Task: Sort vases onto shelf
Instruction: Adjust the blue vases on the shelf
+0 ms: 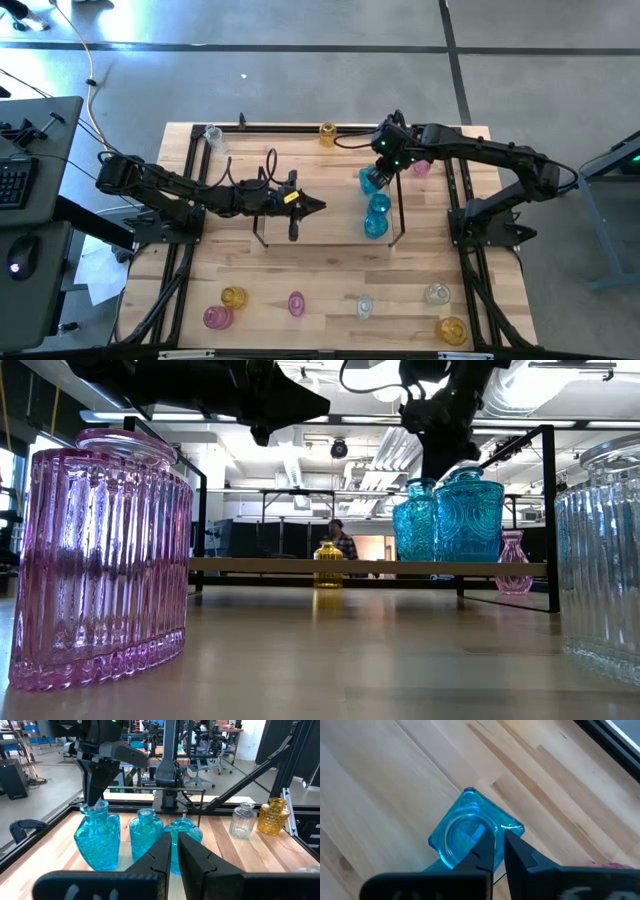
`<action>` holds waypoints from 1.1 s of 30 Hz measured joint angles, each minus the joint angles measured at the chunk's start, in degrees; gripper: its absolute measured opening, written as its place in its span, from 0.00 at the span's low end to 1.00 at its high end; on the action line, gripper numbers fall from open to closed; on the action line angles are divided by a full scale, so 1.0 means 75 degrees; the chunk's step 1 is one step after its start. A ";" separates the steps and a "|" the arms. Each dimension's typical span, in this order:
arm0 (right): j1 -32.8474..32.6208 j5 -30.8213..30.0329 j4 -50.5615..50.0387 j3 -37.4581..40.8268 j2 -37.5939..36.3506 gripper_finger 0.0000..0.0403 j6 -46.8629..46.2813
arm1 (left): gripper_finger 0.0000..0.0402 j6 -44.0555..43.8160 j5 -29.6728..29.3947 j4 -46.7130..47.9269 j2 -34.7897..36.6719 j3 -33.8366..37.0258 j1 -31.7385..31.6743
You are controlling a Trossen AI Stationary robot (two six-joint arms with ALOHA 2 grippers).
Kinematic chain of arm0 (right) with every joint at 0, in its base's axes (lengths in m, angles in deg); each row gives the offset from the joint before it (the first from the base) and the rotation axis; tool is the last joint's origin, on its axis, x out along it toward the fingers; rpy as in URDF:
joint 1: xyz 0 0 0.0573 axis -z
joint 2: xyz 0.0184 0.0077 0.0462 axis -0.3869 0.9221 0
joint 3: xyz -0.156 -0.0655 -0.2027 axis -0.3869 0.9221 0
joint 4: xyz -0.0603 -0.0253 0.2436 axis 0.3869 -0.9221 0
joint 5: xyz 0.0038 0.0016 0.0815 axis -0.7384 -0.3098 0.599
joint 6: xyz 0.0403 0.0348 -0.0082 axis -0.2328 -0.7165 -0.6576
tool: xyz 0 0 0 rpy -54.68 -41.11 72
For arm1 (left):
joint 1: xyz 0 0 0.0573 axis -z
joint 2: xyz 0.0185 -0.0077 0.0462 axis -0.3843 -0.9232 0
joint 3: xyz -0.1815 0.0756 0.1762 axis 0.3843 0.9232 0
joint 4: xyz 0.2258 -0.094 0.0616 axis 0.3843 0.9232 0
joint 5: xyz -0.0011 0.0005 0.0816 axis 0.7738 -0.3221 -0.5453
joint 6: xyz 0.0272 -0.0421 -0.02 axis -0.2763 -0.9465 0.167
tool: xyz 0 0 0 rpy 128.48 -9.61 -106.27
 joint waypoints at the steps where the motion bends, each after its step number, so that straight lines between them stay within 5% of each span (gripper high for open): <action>1: -0.0015 -0.0013 -0.0024 -0.0003 0.0000 0.02 -0.0036 | 0.05 0.0000 0.0002 0.0005 0.0000 0.0000 0.0014; 18: -0.0110 -0.0051 -0.0162 -0.0052 -0.0009 0.29 -0.0034 | 0.05 0.0012 0.0002 0.0011 0.0000 0.0000 0.0079; 33: -0.0680 -0.0761 -0.1901 -0.1212 -0.0024 0.31 0.2116 | 0.05 0.0108 -0.0001 0.0226 0.0001 0.0003 0.0082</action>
